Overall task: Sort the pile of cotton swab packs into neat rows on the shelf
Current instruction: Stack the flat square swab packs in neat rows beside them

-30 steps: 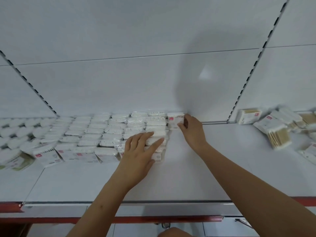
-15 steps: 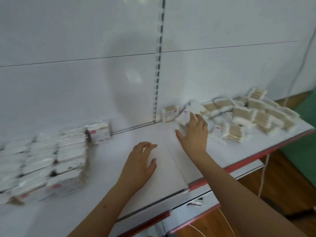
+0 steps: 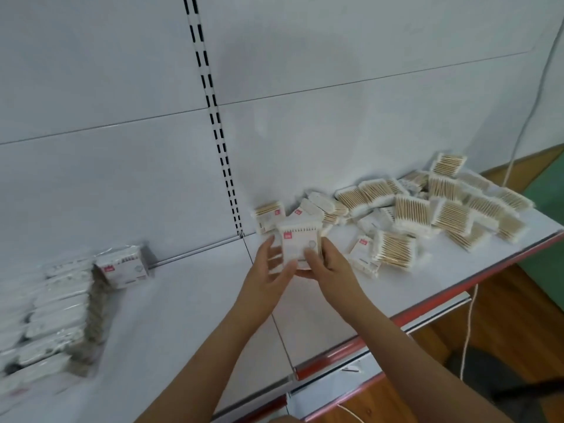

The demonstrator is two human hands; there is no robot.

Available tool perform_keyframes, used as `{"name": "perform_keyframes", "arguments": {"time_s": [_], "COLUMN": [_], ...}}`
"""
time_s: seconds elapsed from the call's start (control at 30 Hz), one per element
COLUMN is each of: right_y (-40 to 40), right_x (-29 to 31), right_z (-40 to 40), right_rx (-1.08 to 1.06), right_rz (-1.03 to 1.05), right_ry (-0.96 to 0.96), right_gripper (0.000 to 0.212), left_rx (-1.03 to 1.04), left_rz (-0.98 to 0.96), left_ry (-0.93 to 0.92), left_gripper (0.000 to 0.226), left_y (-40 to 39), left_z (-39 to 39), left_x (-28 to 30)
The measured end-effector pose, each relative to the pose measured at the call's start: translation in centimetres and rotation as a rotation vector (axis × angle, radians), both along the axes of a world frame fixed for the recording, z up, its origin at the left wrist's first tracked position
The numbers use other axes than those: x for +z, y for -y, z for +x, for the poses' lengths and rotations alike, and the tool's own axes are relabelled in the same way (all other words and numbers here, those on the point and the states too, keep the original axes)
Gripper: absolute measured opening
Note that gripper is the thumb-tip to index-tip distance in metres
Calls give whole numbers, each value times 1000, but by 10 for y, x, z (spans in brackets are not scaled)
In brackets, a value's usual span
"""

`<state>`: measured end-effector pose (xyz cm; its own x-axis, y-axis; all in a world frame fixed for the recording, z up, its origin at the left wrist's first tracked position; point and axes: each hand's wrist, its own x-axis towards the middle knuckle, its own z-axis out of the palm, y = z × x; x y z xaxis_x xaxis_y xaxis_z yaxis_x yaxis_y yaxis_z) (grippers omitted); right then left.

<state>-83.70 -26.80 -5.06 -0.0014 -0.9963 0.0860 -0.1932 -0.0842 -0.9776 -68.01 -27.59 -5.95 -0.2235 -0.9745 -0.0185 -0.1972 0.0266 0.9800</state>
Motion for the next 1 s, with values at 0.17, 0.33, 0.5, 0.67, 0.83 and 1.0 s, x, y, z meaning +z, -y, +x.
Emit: {"name": "perform_keyframes", "arguments": {"time_s": [0.17, 0.33, 0.5, 0.67, 0.83, 1.0], "right_y": [13, 58, 69, 40, 28, 22], "right_x": [-10, -34, -40, -15, -39, -31], "right_z": [-10, -24, -14, -7, 14, 13], "right_rx": [-2, -122, -210, -68, 316, 509], "right_rz": [-119, -363, -448, -695, -768, -495], "right_ry": [-271, -765, -723, -403, -524, -428], "right_gripper": [36, 54, 32, 29, 41, 57], "left_rx": [307, 491, 524, 527, 453, 448], "left_rz": [14, 30, 26, 69, 64, 74], "left_ry": [-150, -174, -189, -255, -392, -341], "left_gripper": [18, 12, 15, 21, 54, 37], "left_y": [1, -3, -11, -9, -7, -7], "left_z": [-4, 10, 13, 17, 29, 28], "left_x": [-1, -8, -14, -13, -14, -15]}}
